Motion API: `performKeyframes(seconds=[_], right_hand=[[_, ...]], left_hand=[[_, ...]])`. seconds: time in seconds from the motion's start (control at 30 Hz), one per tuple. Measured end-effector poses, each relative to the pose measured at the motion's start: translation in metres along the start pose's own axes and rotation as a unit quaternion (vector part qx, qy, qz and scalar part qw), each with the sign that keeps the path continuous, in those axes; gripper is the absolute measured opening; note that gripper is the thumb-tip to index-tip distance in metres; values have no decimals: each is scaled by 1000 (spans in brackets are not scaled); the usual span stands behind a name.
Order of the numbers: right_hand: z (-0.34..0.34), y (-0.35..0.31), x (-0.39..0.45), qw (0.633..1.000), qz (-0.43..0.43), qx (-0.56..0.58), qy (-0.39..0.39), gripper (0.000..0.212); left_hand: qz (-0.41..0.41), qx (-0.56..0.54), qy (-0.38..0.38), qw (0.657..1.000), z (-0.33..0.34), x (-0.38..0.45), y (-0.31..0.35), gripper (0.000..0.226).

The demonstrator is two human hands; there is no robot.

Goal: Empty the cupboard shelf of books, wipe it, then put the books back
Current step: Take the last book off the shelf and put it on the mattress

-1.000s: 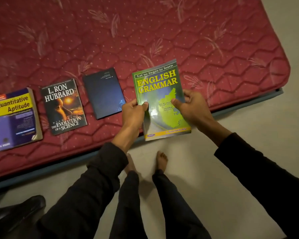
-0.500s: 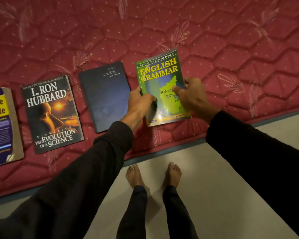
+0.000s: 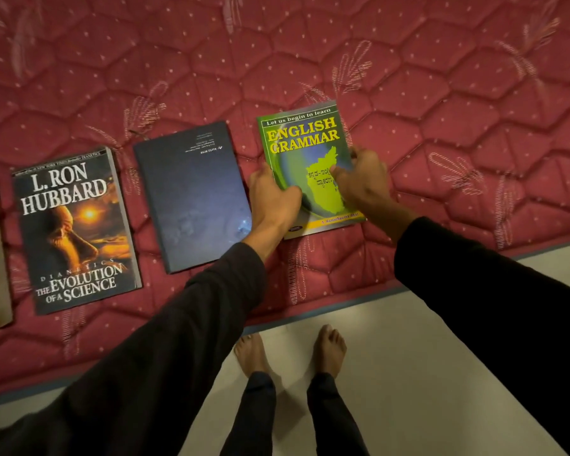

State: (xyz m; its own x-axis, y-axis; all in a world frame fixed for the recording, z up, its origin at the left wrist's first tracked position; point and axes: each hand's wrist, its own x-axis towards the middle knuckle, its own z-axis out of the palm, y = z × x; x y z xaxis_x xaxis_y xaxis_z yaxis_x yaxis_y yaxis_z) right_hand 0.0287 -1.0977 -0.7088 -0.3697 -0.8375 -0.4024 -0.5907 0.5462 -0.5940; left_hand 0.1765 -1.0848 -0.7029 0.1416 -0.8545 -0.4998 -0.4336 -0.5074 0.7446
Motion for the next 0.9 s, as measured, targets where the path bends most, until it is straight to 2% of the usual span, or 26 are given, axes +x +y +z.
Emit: performKeyframes(seconds=[0.13,0.33,0.53,0.63,0.73,0.9], right_hand=[[4,4,-1,999,-32,-39,-8,35],[10,8,-8,992,-85,-89,2,46],[4,10,-26,980,-126,-152,0,45],[-1,3,-44,972,-158,-174,-21,43],[-8,-12,-70,959,-194,-198,-57,51],[-24,-52,-121,939,-244,-213,-114,51]], left_hand=[[-4,57,-10,998,2,-7,7,50],[36,84,-10,996,1,-8,3,53],[76,85,4,993,-9,-24,1,40],[84,104,19,991,-23,-41,1,49],[85,133,32,987,-43,-65,1,61],[37,125,68,989,-85,-123,1,60]])
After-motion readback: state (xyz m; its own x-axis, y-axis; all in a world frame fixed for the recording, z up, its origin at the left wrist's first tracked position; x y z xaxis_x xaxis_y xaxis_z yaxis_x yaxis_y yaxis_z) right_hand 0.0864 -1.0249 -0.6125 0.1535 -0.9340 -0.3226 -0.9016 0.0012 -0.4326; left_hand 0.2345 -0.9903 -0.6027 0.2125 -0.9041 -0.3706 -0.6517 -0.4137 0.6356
